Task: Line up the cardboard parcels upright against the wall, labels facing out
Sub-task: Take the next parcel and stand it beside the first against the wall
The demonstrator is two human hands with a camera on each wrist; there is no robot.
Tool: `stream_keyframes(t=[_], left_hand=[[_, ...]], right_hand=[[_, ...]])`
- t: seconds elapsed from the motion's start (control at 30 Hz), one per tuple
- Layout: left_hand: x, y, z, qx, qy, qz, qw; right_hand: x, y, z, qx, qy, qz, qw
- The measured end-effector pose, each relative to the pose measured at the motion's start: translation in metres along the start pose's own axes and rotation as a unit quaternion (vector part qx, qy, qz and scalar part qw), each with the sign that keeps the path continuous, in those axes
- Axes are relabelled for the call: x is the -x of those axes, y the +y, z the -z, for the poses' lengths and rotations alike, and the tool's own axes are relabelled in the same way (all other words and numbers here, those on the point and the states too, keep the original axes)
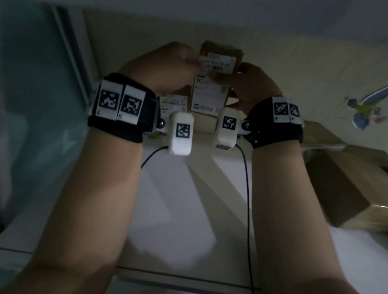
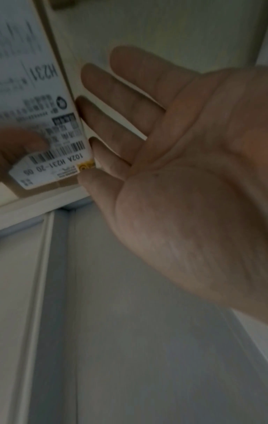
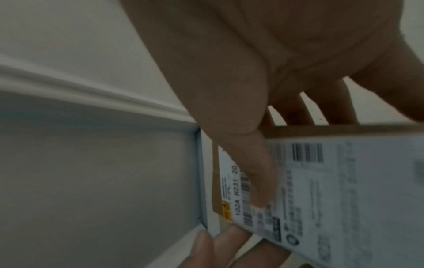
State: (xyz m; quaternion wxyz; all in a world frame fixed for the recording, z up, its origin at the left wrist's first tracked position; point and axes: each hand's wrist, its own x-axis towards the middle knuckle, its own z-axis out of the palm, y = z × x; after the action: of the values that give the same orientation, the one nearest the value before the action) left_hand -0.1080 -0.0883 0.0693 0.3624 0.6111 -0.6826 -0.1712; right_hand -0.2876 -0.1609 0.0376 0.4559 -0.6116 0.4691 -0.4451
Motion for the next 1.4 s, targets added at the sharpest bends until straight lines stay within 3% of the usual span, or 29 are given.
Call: stream_keyframes(t=[0.3, 0.43, 0.9, 1.23, 1.4], left_hand=[[-0.027, -0.011, -0.005, -0.036, -0.007, -0.042, 0.998], [-0.029, -0.012, -0.016, -0.063, -0.025, -0.059, 0.996], [-0.055, -0.051, -0.028, -0.182, -0.061, 0.017, 0.981], [-0.059, -0.056, -0.029, -0.202, -0.073, 0.000, 0.977], [-0.056, -0.055, -0.033, -0.203, -0.068, 0.007, 0.977]], right_hand=[[-0.018, 0.016, 0.017, 0.057, -0.070, -0.008, 0.996], [-0.029, 0.028, 0.025, 0.090, -0.048, -0.021, 0.995], [-0.046, 0.069, 0.000, 0.196, -0.017, -0.067, 0.978], [-0.048, 0.072, -0.021, 0.295, 0.030, -0.082, 0.952], [-0.050, 0.077, -0.022, 0.278, 0.007, -0.106, 0.955]])
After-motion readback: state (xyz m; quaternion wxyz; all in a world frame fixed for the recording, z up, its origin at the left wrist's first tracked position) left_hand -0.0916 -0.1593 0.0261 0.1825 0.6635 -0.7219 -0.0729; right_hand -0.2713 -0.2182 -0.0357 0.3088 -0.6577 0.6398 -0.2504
